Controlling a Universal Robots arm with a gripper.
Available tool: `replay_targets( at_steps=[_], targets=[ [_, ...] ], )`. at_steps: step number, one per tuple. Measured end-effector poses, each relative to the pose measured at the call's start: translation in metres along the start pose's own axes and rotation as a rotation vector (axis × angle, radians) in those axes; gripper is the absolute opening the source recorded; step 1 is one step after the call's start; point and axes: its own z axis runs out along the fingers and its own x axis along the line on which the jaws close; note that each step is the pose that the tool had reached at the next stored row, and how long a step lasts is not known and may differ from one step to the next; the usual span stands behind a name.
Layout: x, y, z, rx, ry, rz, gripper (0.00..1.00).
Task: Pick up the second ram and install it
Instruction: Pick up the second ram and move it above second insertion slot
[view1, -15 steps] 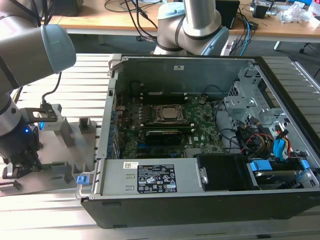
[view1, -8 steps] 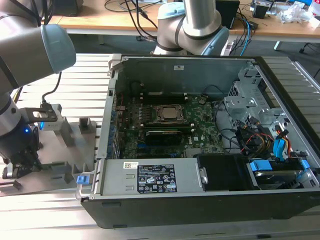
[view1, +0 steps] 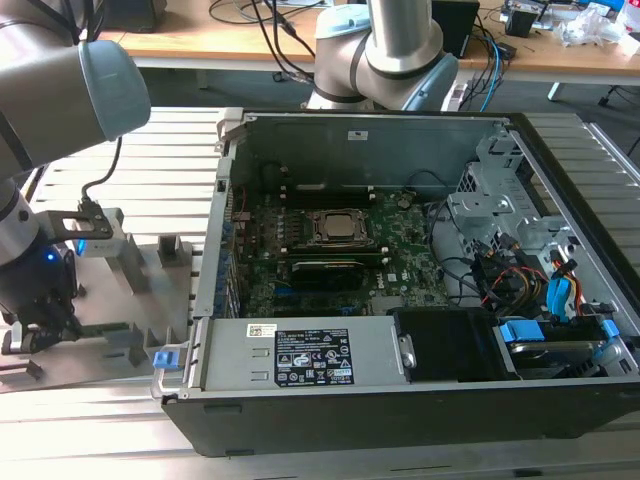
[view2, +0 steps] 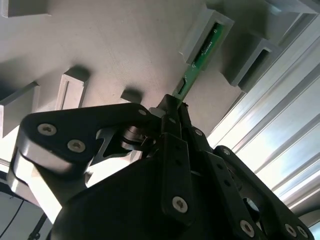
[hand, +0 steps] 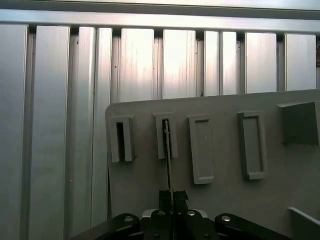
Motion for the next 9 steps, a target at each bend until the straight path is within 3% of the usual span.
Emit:
replay_targets(
  at_steps=[9],
  targets=[
    [-0.0013, 0.0006, -0.0140, -0.0001, 0.0004, 0.000, 0.14]
  ],
)
